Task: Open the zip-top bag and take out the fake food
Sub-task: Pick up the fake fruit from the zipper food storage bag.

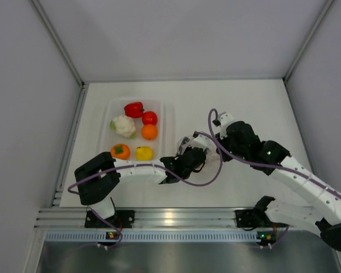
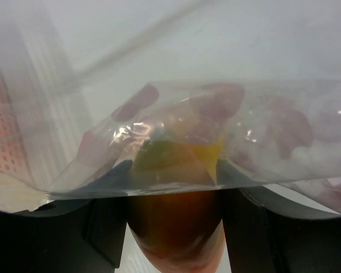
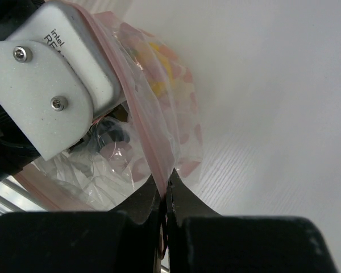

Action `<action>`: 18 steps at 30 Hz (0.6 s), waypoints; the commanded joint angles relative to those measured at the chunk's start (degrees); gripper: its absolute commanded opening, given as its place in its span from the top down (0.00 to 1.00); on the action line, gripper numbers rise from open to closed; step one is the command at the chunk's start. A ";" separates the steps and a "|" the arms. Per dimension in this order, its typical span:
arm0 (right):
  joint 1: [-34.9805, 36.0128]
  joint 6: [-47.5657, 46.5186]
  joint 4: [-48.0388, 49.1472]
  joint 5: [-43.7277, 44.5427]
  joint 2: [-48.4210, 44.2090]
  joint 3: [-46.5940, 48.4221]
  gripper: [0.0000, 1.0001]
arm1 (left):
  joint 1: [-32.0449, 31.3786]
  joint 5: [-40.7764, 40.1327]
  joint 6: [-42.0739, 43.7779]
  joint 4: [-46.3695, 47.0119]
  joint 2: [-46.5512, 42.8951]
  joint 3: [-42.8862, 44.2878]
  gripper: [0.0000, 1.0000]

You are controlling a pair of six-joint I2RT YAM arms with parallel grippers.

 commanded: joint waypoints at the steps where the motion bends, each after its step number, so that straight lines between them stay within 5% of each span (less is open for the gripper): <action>1: 0.51 0.93 -3.39 -0.34 0.74 -0.63 1.00 | 2.95 -1.72 -6.23 -1.66 -2.37 1.71 1.00; 7: 0.86 2.70 3.99 -2.29 4.26 -4.67 1.00 | 2.96 1.19 -6.68 -1.84 -4.22 3.46 1.00; 14: 0.68 2.35 1.37 6.25 5.32 -4.24 1.00 | 5.32 -5.84 -7.03 -9.05 -3.61 4.35 1.00; 18: 0.68 1.73 -1.36 9.68 5.76 -1.34 1.00 | 8.75 -1.73 -11.66 -10.89 -5.19 2.94 1.00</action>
